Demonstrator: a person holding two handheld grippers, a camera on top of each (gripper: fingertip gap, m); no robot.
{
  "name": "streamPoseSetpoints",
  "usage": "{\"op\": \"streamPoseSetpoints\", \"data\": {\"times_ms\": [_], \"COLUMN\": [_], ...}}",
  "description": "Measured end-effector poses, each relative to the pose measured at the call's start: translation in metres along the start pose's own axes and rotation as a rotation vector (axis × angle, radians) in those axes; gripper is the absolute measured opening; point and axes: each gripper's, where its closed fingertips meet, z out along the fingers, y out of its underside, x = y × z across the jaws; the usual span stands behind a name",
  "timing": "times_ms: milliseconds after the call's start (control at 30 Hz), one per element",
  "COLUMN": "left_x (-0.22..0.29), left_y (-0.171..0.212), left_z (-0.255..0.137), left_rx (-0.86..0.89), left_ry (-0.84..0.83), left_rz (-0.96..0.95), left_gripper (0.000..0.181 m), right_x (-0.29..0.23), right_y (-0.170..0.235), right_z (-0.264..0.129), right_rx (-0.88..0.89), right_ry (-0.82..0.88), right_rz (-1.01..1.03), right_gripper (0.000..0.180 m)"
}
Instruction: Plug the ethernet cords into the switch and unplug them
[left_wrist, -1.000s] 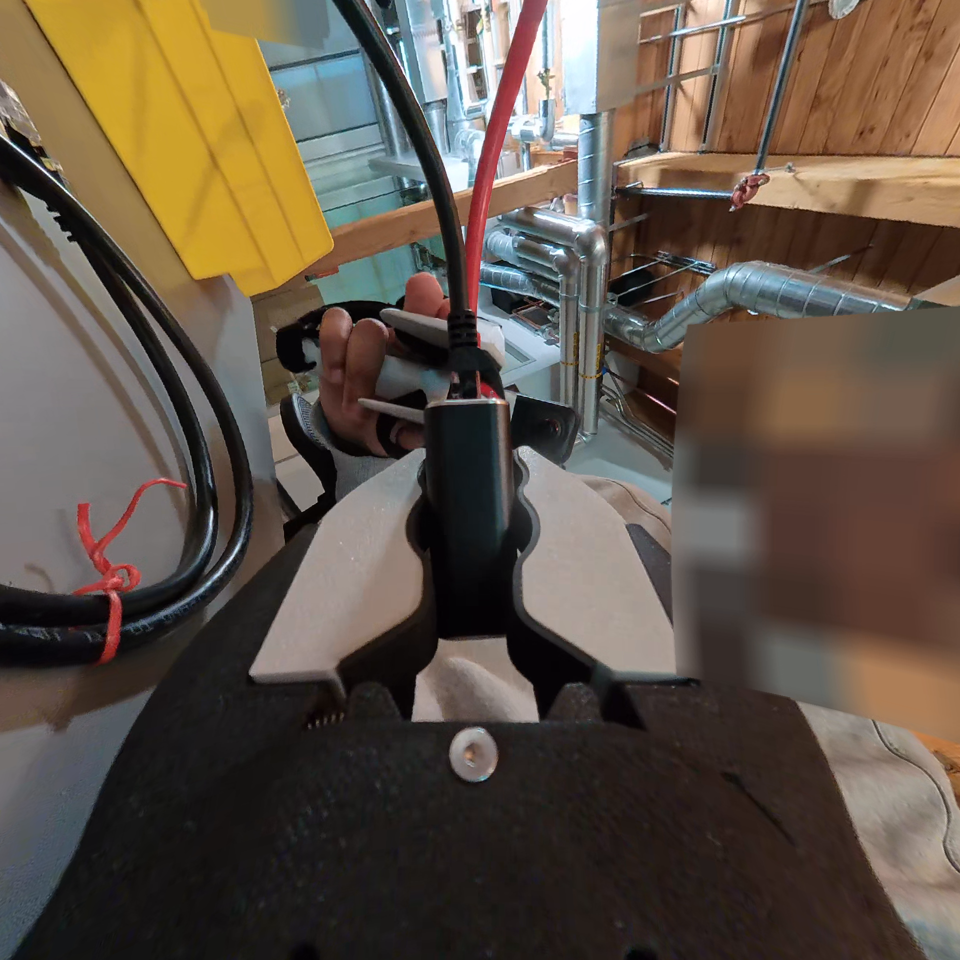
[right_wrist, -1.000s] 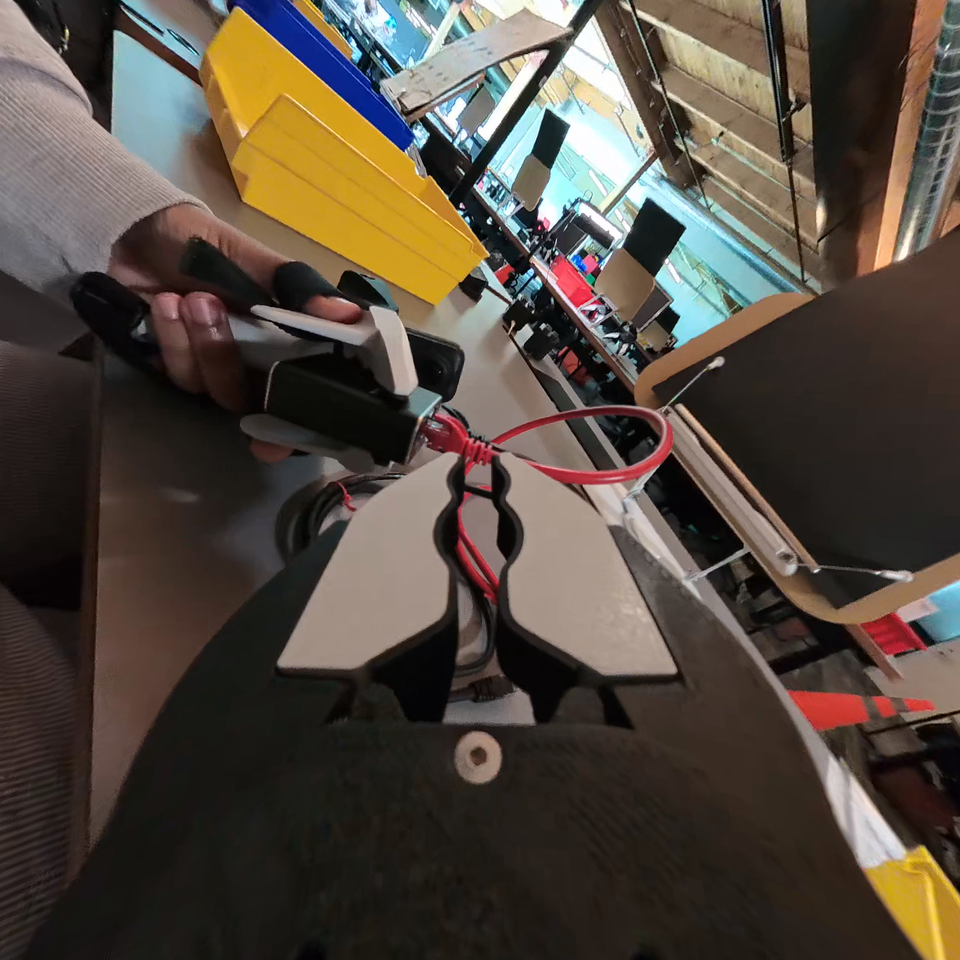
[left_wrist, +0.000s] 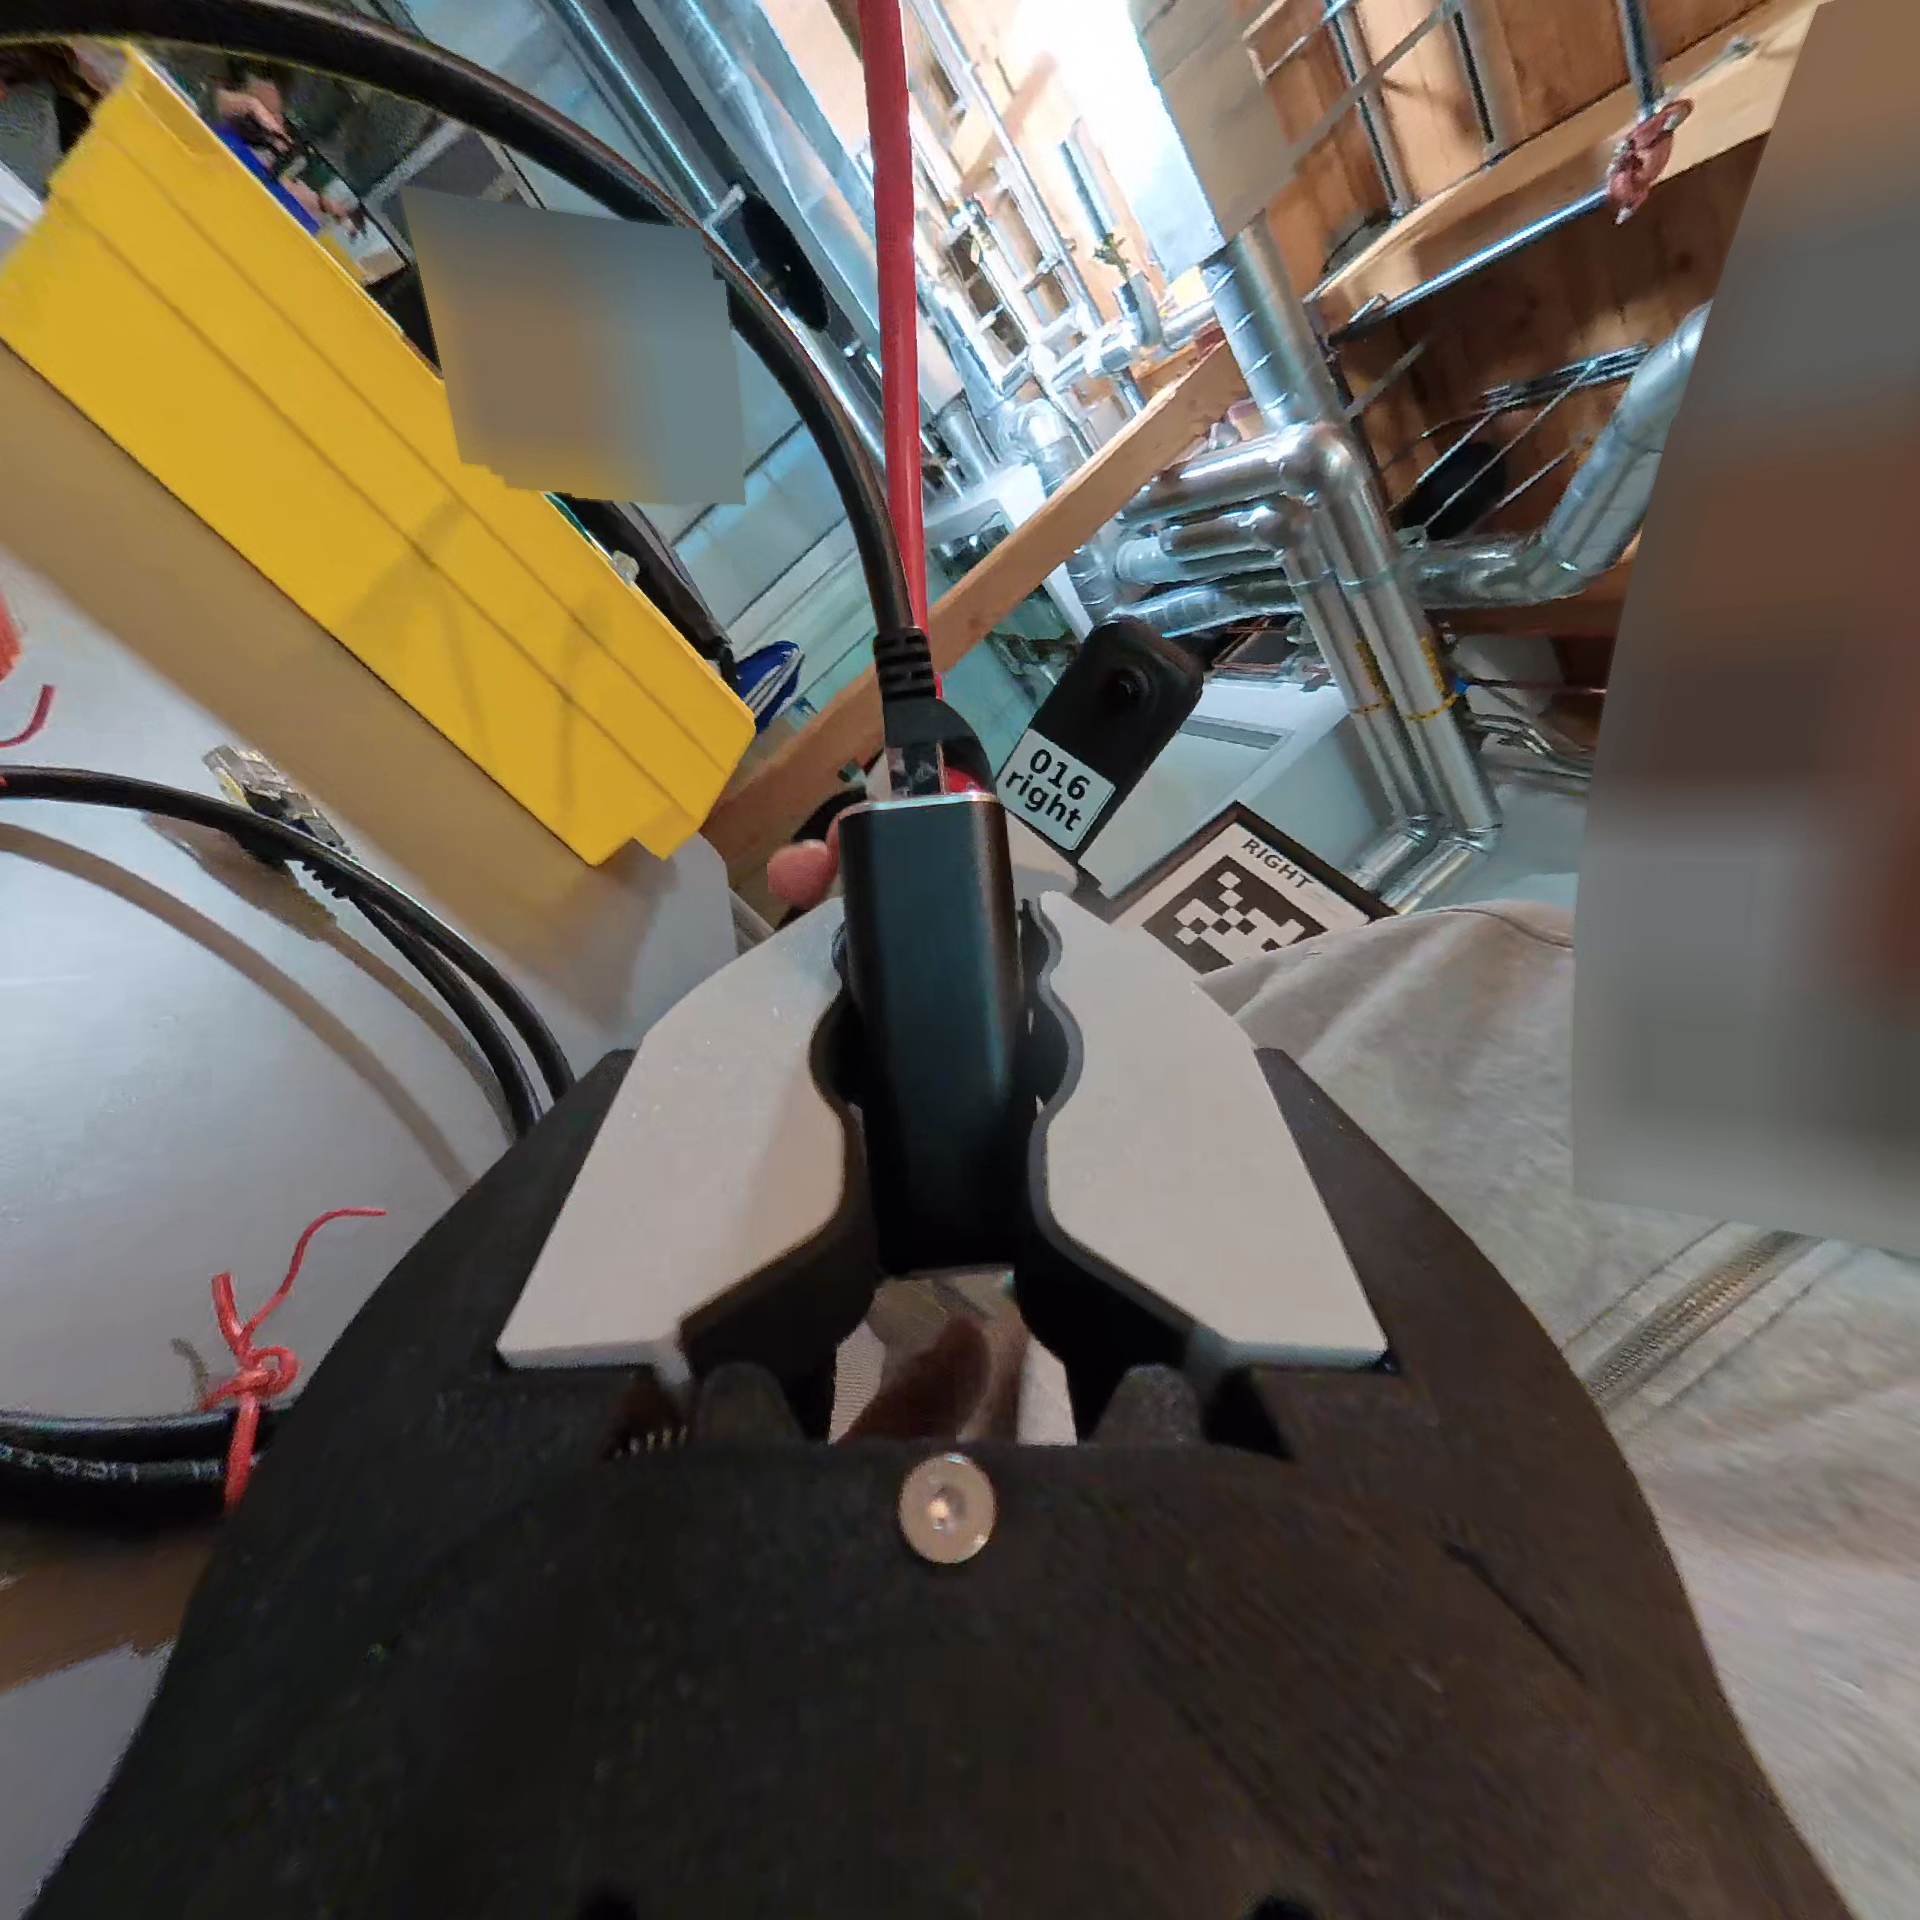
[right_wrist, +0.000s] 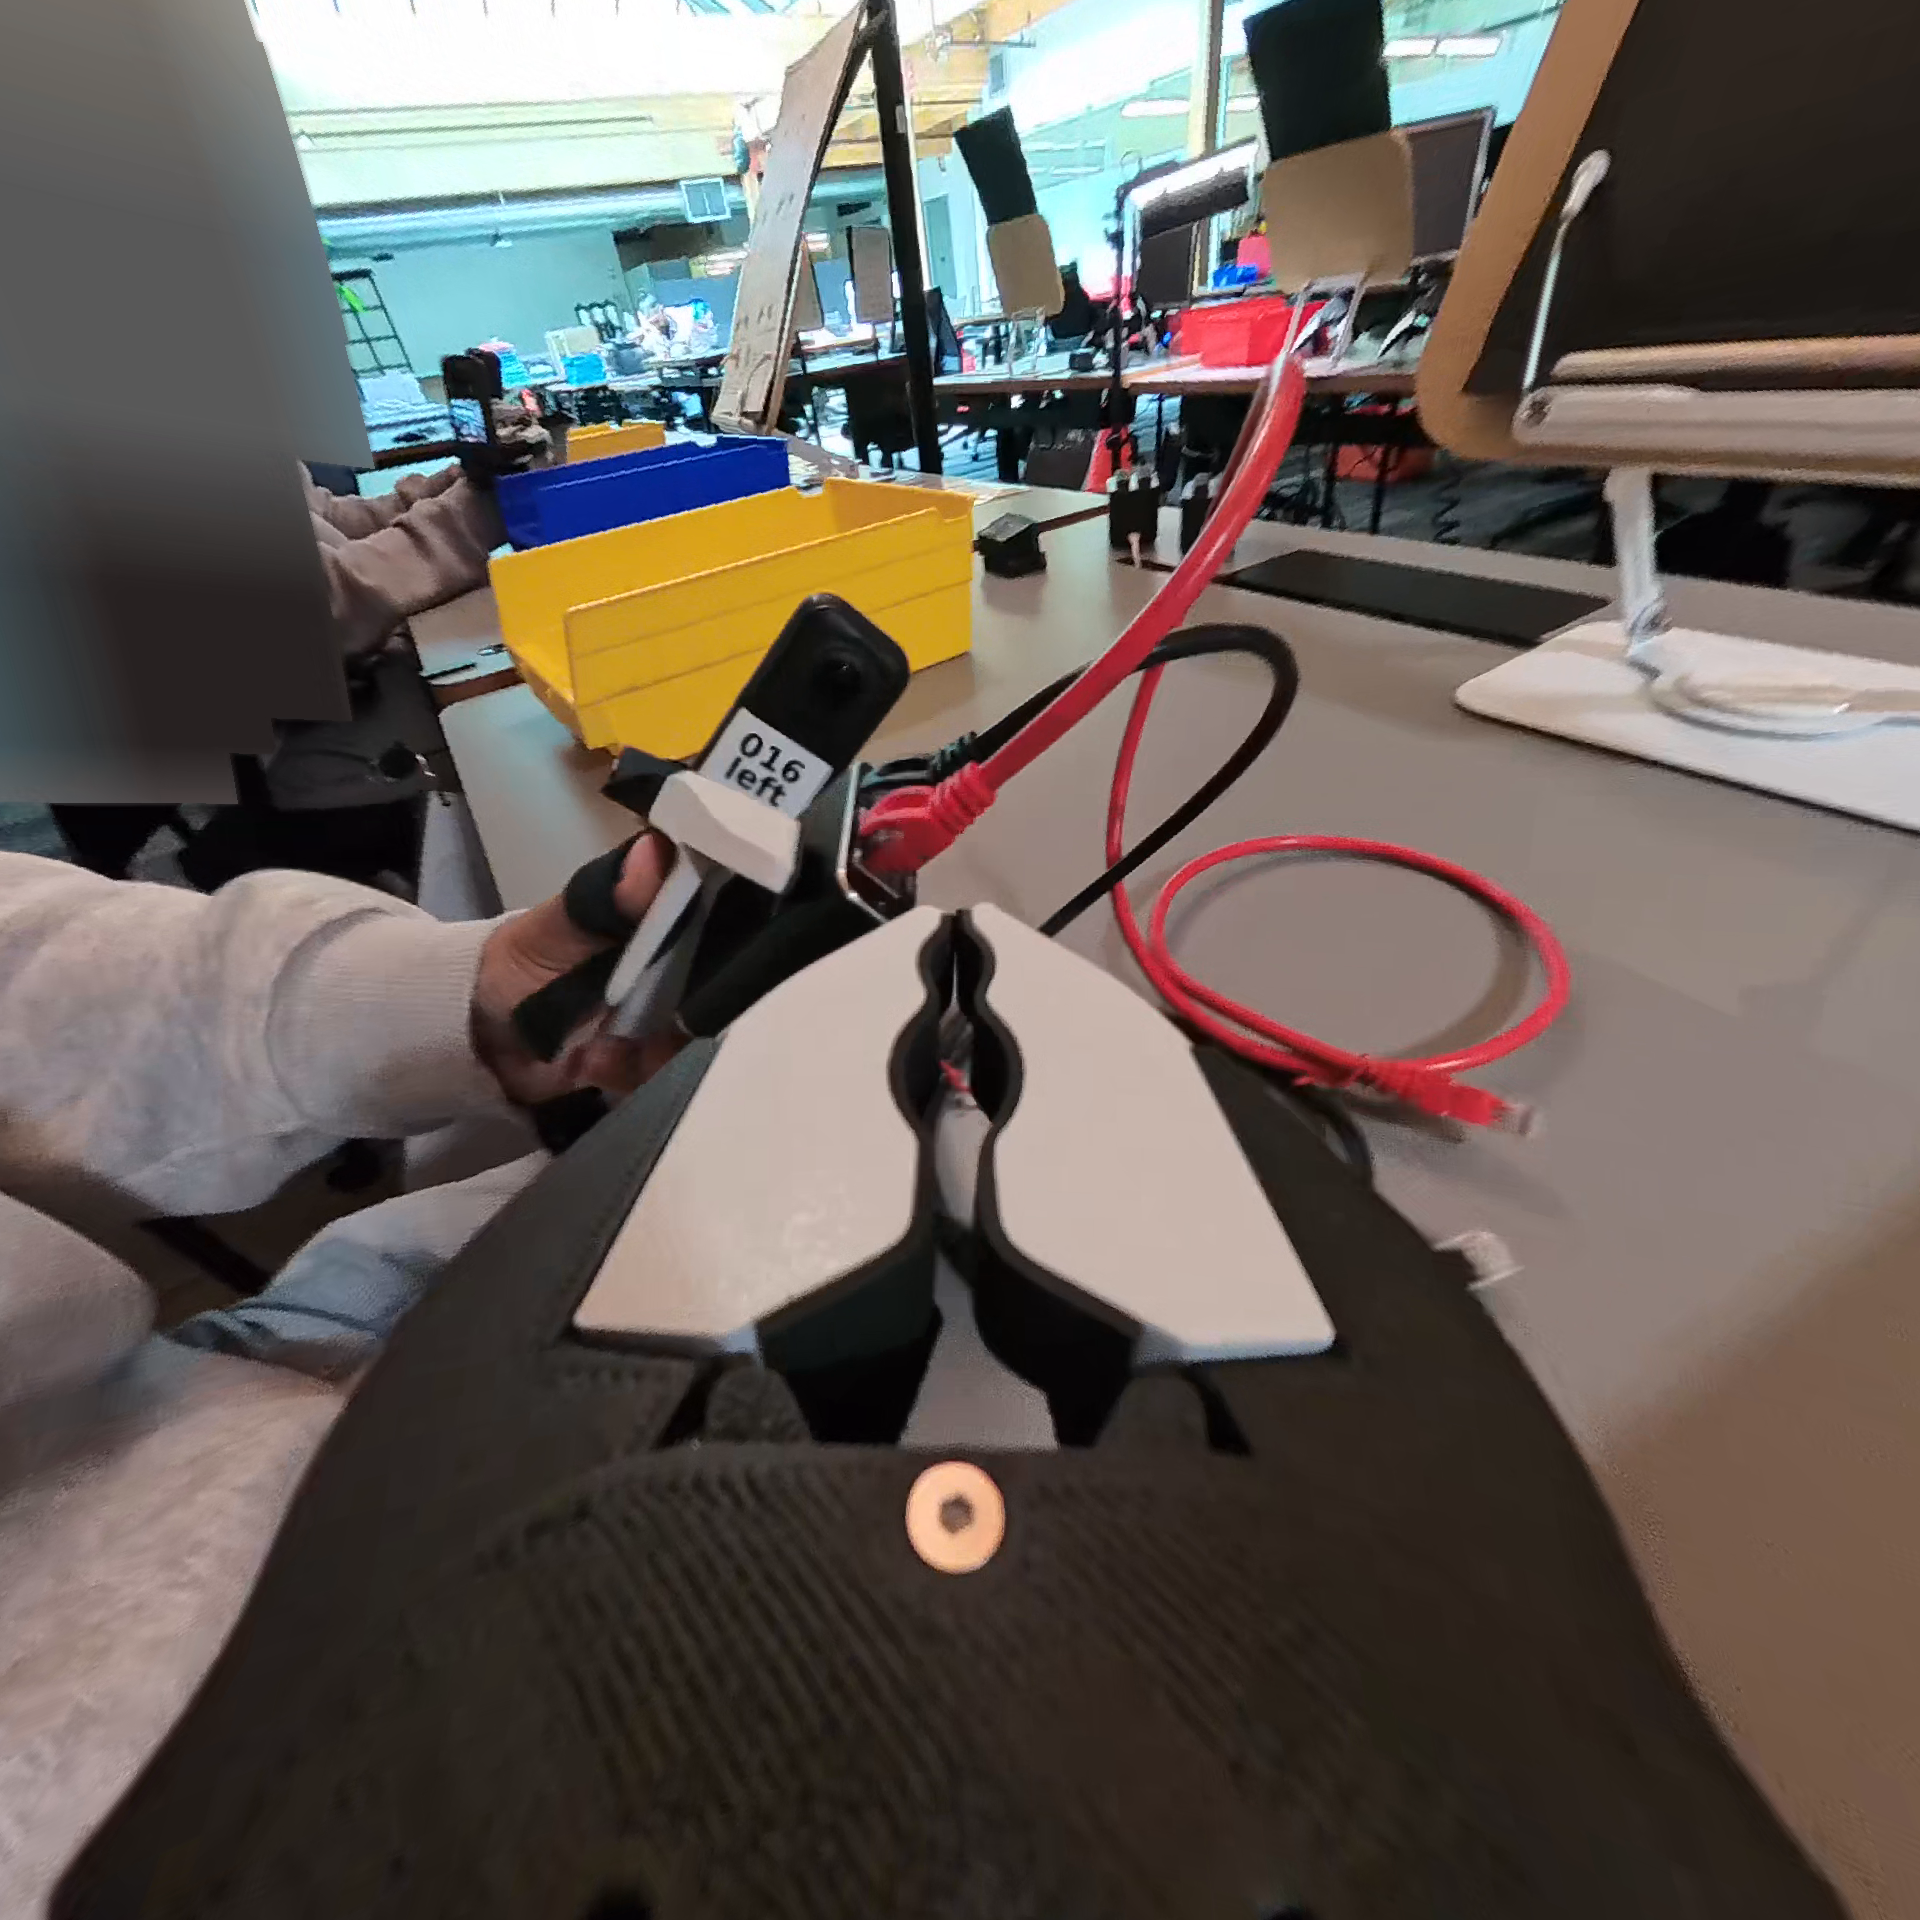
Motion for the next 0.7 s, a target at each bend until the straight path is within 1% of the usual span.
{"op": "streamPoseSetpoints", "data": {"times_ms": [33, 200, 267, 300, 433, 700], "left_x": [-0.001, -0.003, -0.005, -0.006, -0.006, -0.008], "left_y": [0.000, 0.004, 0.007, 0.009, 0.016, 0.016], "left_z": [0.001, 0.007, 0.010, 0.012, 0.019, 0.021], "left_rx": [0.006, -0.006, -0.016, -0.026, -0.052, -0.040], "left_ry": [-0.010, -0.050, -0.066, -0.078, -0.091, -0.099], "left_rz": [0.014, 0.063, 0.081, 0.090, 0.115, 0.110], "left_gripper": [0.027, 0.027, 0.026, 0.026, 0.026, 0.026], "right_x": [-0.004, -0.010, -0.004, -0.001, 0.000, -0.001], "right_y": [0.001, 0.001, 0.001, 0.001, 0.003, 0.004], "right_z": [0.001, 0.000, -0.001, -0.001, 0.000, 0.002], "right_rx": [0.001, 0.068, 0.090, 0.097, 0.100, 0.105], "right_ry": [-0.025, -0.136, -0.151, -0.156, -0.172, -0.196], "right_rz": [0.041, 0.367, 0.448, 0.470, 0.513, 0.530], "right_gripper": [0.000, 0.000, 0.015, 0.021, 0.025, 0.021]}}
